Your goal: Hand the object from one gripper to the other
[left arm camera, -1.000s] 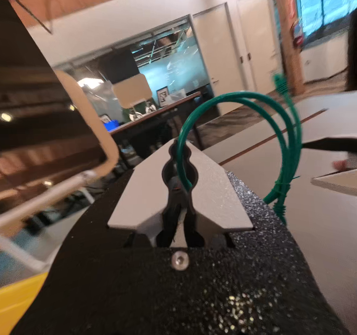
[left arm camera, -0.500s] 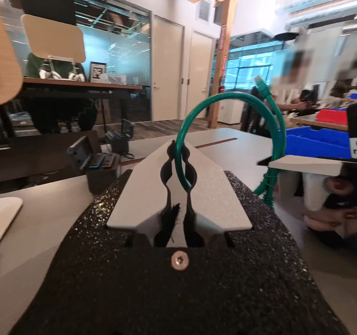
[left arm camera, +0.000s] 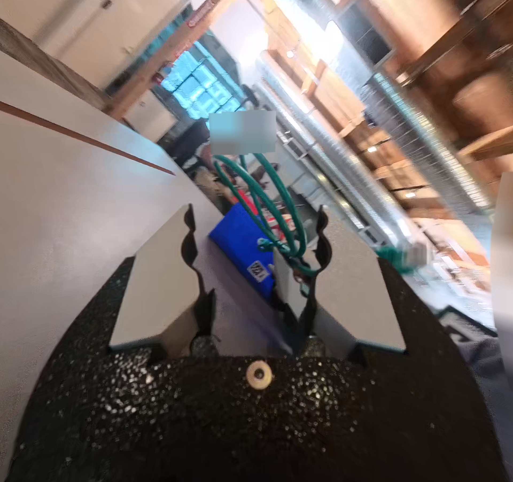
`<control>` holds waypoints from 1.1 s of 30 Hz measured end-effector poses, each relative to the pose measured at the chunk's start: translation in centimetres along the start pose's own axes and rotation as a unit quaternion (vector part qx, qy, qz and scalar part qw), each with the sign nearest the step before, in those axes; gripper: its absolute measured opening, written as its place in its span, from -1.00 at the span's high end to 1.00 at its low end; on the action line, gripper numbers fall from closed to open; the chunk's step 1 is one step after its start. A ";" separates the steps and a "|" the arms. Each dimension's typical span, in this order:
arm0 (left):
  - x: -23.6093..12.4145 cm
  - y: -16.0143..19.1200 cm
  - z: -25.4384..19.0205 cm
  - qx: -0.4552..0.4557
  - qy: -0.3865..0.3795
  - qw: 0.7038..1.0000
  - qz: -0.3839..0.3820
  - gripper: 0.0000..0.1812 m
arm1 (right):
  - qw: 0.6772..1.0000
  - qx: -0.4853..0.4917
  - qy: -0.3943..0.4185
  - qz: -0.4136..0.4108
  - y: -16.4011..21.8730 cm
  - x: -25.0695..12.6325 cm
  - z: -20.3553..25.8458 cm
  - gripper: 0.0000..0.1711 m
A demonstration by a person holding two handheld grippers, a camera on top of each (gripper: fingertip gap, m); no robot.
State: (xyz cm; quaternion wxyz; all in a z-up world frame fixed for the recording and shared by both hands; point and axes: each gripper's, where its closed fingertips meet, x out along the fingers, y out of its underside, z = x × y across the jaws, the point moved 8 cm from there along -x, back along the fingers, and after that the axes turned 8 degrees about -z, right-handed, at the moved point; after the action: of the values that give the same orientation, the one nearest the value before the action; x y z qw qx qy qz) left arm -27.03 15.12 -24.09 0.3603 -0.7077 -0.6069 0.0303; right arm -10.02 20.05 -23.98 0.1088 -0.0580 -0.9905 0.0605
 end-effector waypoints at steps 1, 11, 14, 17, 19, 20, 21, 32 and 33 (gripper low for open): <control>-0.2 -0.1 -0.1 -0.029 0.027 0.999 -0.006 0.16 | 1.000 -0.012 -0.005 -0.011 -0.6 0.1 0.1 0.89; -0.8 -0.5 -1.0 -0.028 0.090 0.996 -0.004 0.91 | 0.999 -0.041 -0.028 -0.019 -1.2 0.1 0.5 0.89; -1.0 -0.8 -1.6 0.046 0.082 0.995 -0.016 0.97 | 0.996 0.059 -0.071 -0.012 -0.6 0.3 1.4 0.65; -1.4 -1.3 -2.2 0.095 0.086 0.990 -0.051 0.97 | 0.952 0.286 -0.095 -0.042 -0.2 0.1 0.4 0.39; -1.9 -1.9 -2.7 0.099 0.122 0.983 -0.097 0.97 | 0.892 0.440 -0.085 -0.062 0.6 0.1 -1.0 0.31; -2.2 -2.2 -3.0 0.092 0.141 0.979 -0.116 0.97 | 0.852 0.515 -0.071 -0.061 1.3 0.1 -1.6 0.29; -2.4 -2.4 -3.2 0.083 0.158 0.975 -0.129 0.97 | 0.802 0.591 -0.065 -0.061 2.2 0.2 -2.0 0.29; -0.2 0.5 -3.4 0.028 0.219 0.970 -0.099 0.97 | 0.302 0.925 -0.124 -0.193 4.7 0.8 -1.1 0.38; 0.1 0.8 -3.3 0.026 0.216 0.972 -0.090 0.97 | 0.307 0.923 -0.123 -0.197 4.7 0.7 -1.2 0.51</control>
State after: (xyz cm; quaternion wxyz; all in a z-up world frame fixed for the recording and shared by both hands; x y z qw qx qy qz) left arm -24.77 13.62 -22.07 0.5021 -0.6307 -0.5750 -0.1400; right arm -9.93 24.94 -23.28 -0.0231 0.2854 -0.2731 0.9184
